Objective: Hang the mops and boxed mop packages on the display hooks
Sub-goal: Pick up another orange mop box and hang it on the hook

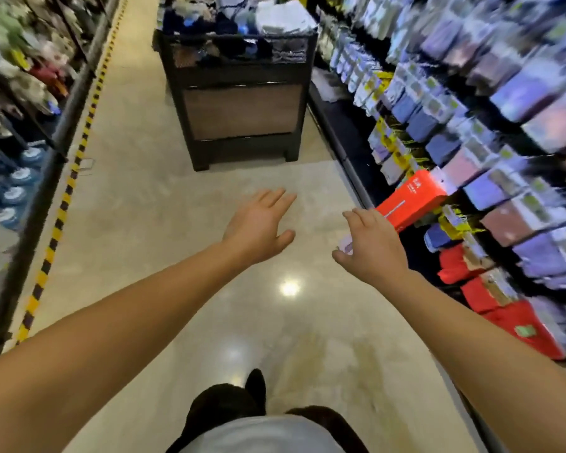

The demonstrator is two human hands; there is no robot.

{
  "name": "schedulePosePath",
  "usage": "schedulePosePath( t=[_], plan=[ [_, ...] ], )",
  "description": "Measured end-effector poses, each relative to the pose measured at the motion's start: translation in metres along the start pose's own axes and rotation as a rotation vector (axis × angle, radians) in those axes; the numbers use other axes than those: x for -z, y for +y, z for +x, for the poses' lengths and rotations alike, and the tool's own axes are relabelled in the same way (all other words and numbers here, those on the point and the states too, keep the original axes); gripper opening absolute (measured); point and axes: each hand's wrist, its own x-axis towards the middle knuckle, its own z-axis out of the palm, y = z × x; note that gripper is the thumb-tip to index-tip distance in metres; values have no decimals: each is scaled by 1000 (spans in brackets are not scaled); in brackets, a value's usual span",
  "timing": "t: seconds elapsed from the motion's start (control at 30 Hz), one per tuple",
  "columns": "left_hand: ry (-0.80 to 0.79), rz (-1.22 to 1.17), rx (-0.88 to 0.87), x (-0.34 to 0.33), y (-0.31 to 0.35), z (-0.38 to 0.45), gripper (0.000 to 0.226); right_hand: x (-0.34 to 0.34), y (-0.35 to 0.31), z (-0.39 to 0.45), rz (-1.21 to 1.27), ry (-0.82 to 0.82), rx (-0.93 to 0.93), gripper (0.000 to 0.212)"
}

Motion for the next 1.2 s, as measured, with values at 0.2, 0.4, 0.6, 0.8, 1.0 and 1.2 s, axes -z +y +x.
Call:
schedulePosePath(
  t=[0.2, 0.4, 0.6, 0.8, 1.0, 1.2],
  plan=[
    [-82, -23, -182, -27, 52, 126, 73, 3, 96, 47, 51, 69, -240, 77],
    [-146, -12, -371, -66, 120, 247, 74, -16, 206, 87, 130, 54, -429, 82],
    [-214, 34, -475, -114, 188, 364, 75, -31, 312, 130, 247, 27, -556, 79],
    [-274, 51, -583, -150, 248, 461, 74, -34, 402, 175, 333, -23, -672, 77],
    [-397, 98, -702, -206, 275, 551, 80, -54, 443, 209, 379, -21, -802, 73],
    [-526, 98, -887, -259, 289, 641, 77, -91, 469, 263, 459, -61, -1014, 77]
  ],
)
